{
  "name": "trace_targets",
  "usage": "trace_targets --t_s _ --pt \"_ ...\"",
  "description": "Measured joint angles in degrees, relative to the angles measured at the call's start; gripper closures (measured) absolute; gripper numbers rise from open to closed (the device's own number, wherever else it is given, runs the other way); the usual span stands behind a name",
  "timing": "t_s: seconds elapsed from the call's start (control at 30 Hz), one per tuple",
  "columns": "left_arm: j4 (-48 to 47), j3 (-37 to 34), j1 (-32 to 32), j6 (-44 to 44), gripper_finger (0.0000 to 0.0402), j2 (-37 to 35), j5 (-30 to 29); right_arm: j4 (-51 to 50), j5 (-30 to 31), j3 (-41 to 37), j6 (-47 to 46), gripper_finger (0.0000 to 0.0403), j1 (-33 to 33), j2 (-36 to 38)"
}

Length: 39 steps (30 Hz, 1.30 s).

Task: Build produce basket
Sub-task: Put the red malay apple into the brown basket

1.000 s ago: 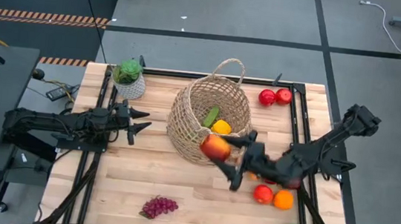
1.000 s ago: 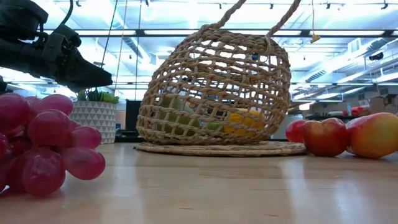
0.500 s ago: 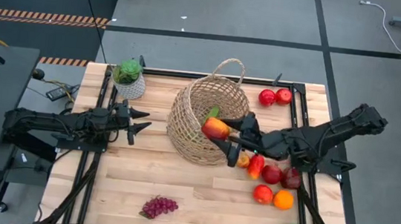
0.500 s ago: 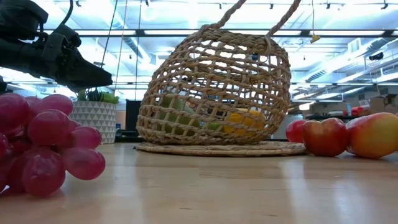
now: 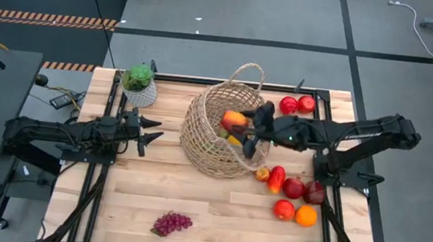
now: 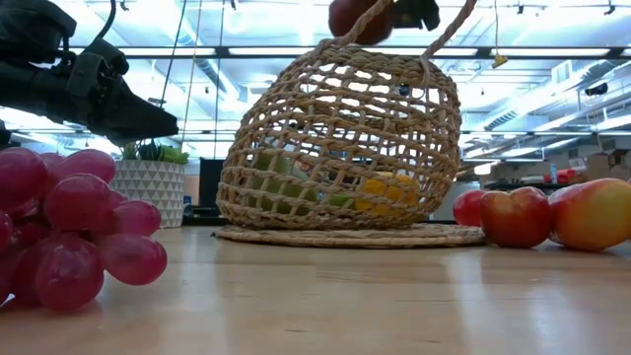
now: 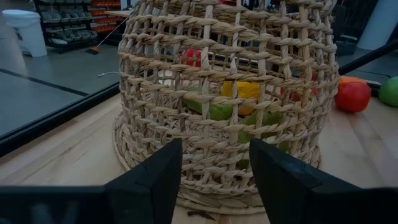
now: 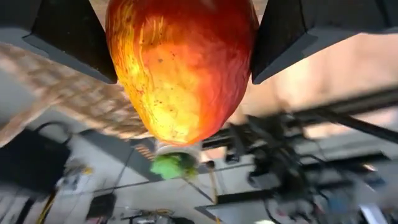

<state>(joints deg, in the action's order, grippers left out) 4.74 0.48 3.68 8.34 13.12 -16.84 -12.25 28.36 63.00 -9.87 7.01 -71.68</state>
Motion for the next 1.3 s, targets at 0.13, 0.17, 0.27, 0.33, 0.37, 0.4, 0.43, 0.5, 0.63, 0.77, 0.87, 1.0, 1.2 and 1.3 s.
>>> trace_targets --t_s 0.13,0.17,0.27,0.33,0.37,0.4,0.43,0.5,0.63,0.77,0.87,1.0,1.2,1.3 --pt "0.02 -0.01 0.01 -0.02 0.0206 0.01 0.00 -0.05 0.03 0.00 12.02 0.0043 -1.42 -0.15" --pt "0.10 0.01 0.01 -0.02 0.0205 0.01 0.00 0.18 0.23 0.00 15.30 0.0043 -1.57 -0.29" --pt "0.08 -0.01 -0.01 -0.01 0.0205 0.01 0.00 0.38 2.86 0.00 25.99 0.0043 -1.58 -0.41" --pt "0.09 -0.01 -0.01 -0.01 0.0208 0.00 -0.01 0.90 4.59 0.00 33.98 0.0042 -1.58 -0.40" --pt "0.08 0.01 -0.01 -0.02 0.0208 0.01 0.00 1.18 5.10 0.00 38.49 0.0041 -1.58 -0.42" --pt "0.09 -0.01 -0.01 0.00 0.0208 0.00 0.00 1.44 5.11 0.00 43.01 0.0041 -1.58 -0.42" --pt "0.08 0.00 0.00 0.00 0.0208 0.00 -0.02 1.72 5.11 0.00 47.51 0.0040 -1.58 -0.42" --pt "0.10 -0.01 -0.01 -0.02 0.0206 0.00 -0.02 1.95 5.07 0.00 54.98 0.0037 -1.58 -0.42" --pt "0.08 -0.01 -0.01 0.00 0.0205 0.01 -0.01 2.06 5.07 0.00 67.08 0.0031 -1.58 -0.42" --pt "0.10 0.00 -0.01 0.00 0.0208 0.01 -0.02 2.51 5.07 0.00 78.29 0.0027 -1.58 -0.42" --pt "0.08 0.01 -0.01 0.00 0.0206 0.01 -0.02 2.65 5.05 0.00 87.40 0.0027 -1.76 -0.44" --pt "0.09 -0.01 0.01 0.00 0.0205 0.01 -0.02 2.96 5.04 0.00 95.26 0.0027 -2.25 -0.44" --pt "0.10 -0.01 -0.01 -0.01 0.0207 0.01 -0.02 3.21 5.04 0.00 100.29 0.0026 -3.91 -0.46" --pt "0.10 0.01 -0.01 -0.02 0.0205 -0.01 -0.02 3.19 5.06 0.00 103.91 0.0026 -4.98 -0.46"
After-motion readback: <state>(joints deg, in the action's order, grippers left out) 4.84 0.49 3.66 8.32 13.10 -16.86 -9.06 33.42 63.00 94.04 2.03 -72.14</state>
